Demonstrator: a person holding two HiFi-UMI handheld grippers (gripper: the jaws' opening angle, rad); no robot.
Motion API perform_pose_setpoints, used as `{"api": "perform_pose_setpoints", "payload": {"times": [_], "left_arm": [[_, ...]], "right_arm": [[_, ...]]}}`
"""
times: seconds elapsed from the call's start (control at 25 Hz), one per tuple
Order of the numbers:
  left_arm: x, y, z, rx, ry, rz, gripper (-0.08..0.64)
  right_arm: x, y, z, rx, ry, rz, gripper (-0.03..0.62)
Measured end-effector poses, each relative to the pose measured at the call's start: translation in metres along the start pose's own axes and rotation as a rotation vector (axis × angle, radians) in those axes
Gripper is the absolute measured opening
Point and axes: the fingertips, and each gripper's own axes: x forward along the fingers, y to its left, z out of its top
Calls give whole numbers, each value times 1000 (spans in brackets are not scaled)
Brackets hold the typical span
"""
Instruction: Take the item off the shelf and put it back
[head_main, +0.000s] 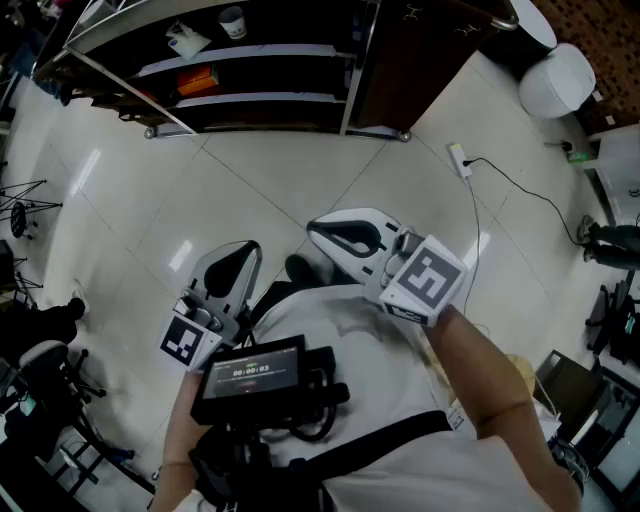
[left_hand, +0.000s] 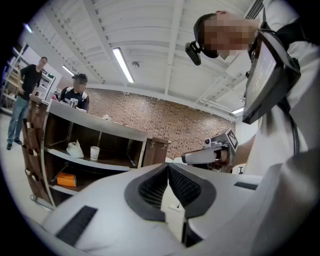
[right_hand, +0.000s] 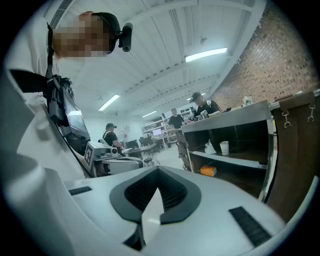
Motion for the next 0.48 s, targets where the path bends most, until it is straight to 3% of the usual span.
{"api": "perform_pose_setpoints", "payload": {"times": [0.16,0.48], "left_arm": [[-36,37,8,1,10,3,15],[-78,108,27,-17,-57,148,15]], "right_arm": [[39,12,3,-3,44,-22,8],[111,2,8,-44,119,34,8]]}}
